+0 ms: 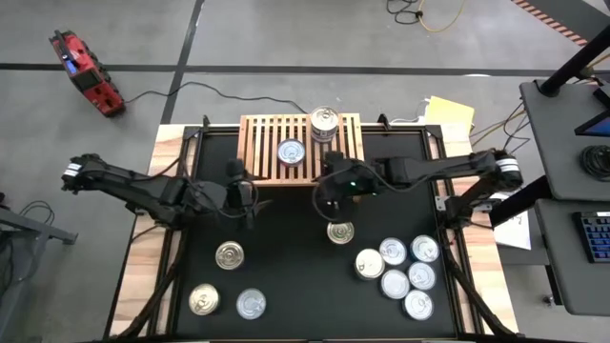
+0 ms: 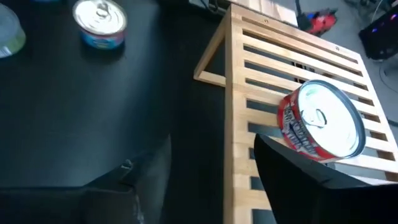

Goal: Stack canned seafood by type on shelf
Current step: Put the red tuna can on the shelf, then put the green tuna can on the shelf

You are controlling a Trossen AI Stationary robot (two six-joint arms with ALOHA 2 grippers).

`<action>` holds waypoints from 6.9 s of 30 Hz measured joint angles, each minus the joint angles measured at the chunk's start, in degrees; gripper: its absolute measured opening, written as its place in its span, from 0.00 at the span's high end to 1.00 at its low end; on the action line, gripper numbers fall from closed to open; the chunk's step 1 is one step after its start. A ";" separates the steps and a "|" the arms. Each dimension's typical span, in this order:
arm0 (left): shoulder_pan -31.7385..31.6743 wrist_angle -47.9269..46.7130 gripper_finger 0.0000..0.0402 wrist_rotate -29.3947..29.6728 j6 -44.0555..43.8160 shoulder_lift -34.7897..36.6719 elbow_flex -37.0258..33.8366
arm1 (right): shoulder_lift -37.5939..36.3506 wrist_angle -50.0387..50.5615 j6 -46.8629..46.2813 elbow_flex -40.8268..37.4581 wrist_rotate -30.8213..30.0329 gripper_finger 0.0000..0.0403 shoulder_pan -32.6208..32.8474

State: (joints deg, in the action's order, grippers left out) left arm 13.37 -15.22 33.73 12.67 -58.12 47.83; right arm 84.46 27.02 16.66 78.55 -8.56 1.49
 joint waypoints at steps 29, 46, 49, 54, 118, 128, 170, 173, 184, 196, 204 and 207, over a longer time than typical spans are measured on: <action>-21.71 7.96 0.97 -28.32 5.11 -11.95 0.02 | -12.23 -21.43 -1.85 -21.67 -0.51 0.84 3.00; -26.65 9.22 1.00 -24.23 7.73 -14.39 0.02 | -12.23 -21.50 -1.66 -21.67 -0.50 0.78 3.00; -27.39 9.24 1.00 -24.27 7.86 -14.39 0.02 | -12.23 -21.50 -1.66 -21.67 -0.51 0.78 3.00; -28.67 9.27 1.00 -24.26 8.65 -14.47 0.02 | -12.23 -21.52 -1.64 -21.67 -0.52 0.81 3.00; -34.65 -2.86 1.00 -35.27 23.61 -17.07 10.43 | -12.17 -21.72 -1.66 -22.85 -0.52 0.82 2.99; -36.00 -1.71 1.00 -35.21 24.98 -19.32 10.54 | -12.17 -21.78 -1.68 -23.13 -0.54 0.76 2.99; -40.60 5.57 1.00 -38.73 18.04 -21.73 10.54 | -12.17 -21.82 -2.12 -24.00 -0.53 0.80 2.98; -40.53 5.46 1.00 -42.90 18.14 -21.86 10.54 | -12.17 -21.83 -2.12 -24.03 -0.52 0.80 3.00; -37.71 4.68 1.00 -46.11 10.62 -17.98 10.54 | -12.17 -21.81 -4.67 -25.54 -0.52 0.77 3.00; -21.88 6.46 1.00 -32.53 1.95 -9.78 3.78 | -12.17 -27.59 -8.08 -29.61 -0.48 0.89 6.28; -7.26 15.27 1.00 -23.99 -6.53 -5.45 -6.03 | -12.17 -27.85 -14.00 -29.61 -0.46 0.95 10.22; -2.20 21.13 1.00 -21.35 -9.27 -5.42 -9.06 | -12.17 -27.80 -16.86 -29.61 -0.46 0.97 12.09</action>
State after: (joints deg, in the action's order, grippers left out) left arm 11.17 5.91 12.38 3.40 -63.54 38.78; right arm 72.29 -0.78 -0.20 48.95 -9.02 13.58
